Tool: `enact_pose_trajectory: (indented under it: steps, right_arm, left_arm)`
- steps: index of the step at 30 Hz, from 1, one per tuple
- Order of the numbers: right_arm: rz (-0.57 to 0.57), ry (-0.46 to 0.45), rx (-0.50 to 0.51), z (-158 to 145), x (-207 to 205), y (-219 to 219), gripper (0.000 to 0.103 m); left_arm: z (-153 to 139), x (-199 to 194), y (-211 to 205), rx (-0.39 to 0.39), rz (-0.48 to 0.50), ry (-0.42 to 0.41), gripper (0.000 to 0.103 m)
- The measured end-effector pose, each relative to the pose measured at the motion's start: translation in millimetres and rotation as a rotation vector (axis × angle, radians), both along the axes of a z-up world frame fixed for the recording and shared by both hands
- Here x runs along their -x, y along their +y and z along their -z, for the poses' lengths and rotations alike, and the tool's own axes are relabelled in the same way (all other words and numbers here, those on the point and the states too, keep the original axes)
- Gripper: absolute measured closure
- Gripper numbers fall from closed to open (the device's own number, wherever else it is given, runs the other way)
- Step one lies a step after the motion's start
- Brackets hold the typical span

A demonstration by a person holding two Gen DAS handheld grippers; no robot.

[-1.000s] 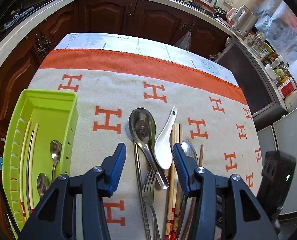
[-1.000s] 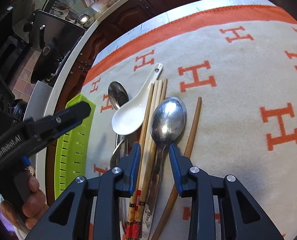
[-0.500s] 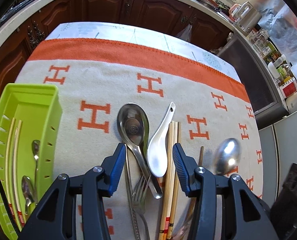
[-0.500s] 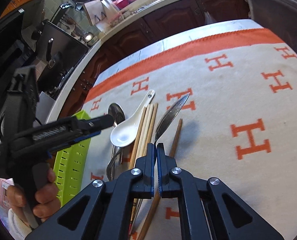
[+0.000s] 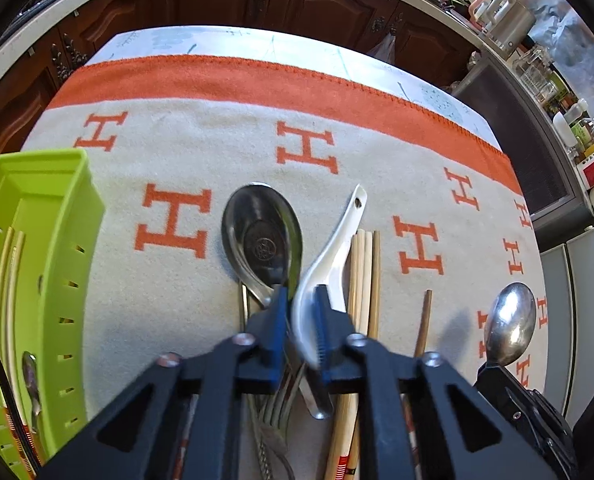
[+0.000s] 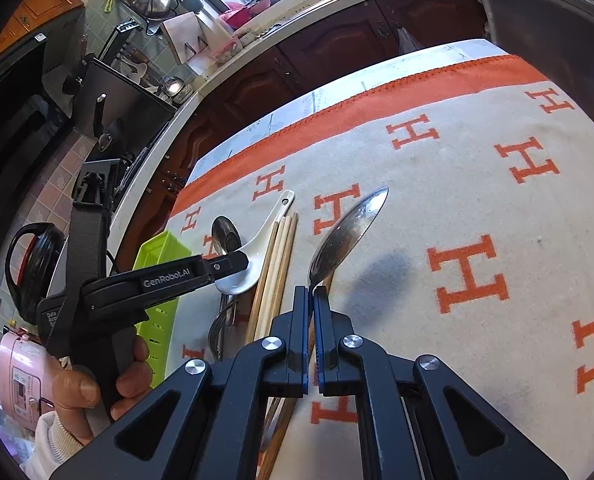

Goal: Organize utensils
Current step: 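Grasp the white ceramic spoon with the left tool while the right lifts the metal spoon, then lower the white ceramic spoon into the tray with the left tool while the right carries the metal spoon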

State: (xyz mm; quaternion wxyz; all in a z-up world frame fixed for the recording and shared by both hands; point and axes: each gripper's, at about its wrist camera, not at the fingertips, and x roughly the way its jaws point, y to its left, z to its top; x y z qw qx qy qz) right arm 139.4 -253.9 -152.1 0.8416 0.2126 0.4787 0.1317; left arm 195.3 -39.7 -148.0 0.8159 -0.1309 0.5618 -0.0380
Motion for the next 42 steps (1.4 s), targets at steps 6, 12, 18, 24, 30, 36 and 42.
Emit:
enact_pose_trajectory:
  steps: [6, 12, 18, 24, 30, 36, 42]
  right_arm:
    - [0.0, 0.007, -0.004, 0.4, 1.9, -1.9, 0.1]
    - [-0.002, -0.002, -0.004, -9.4, 6.9, -3.1, 0.1]
    - [-0.019, -0.038, -0.003, -31.7, 17.3, 1.7, 0.1]
    - [-0.067, -0.096, -0.001, -67.2, 35.2, 18.0, 0.1]
    - [-0.167, -0.148, 0.016, -104.0, 51.7, 59.6, 0.1]
    - [-0.277, -0.174, 0.054, -131.2, 62.7, 118.3, 0.1]
    - [-0.385, -0.17, 0.113, -140.4, 70.1, 180.6, 0.1]
  left_arm:
    - [-6.5, 5.4, -3.0, -0.019, -0.006, -0.051, 0.1]
    - [-36.7, 19.4, 0.3, -0.031, -0.019, -0.142, 0.1]
    - [-77.2, 54.7, 28.2, -0.049, -0.051, -0.194, 0.1]
    - [-106.3, 109.5, 78.8, -0.151, -0.102, -0.25, 0.1]
    - [-97.9, 154.7, 136.0, -0.211, -0.178, -0.23, 0.1]
    - [-67.8, 176.7, 168.8, -0.2, -0.221, -0.176, 0.1]
    - [-48.8, 188.7, 179.7, -0.171, -0.22, -0.154, 0.095]
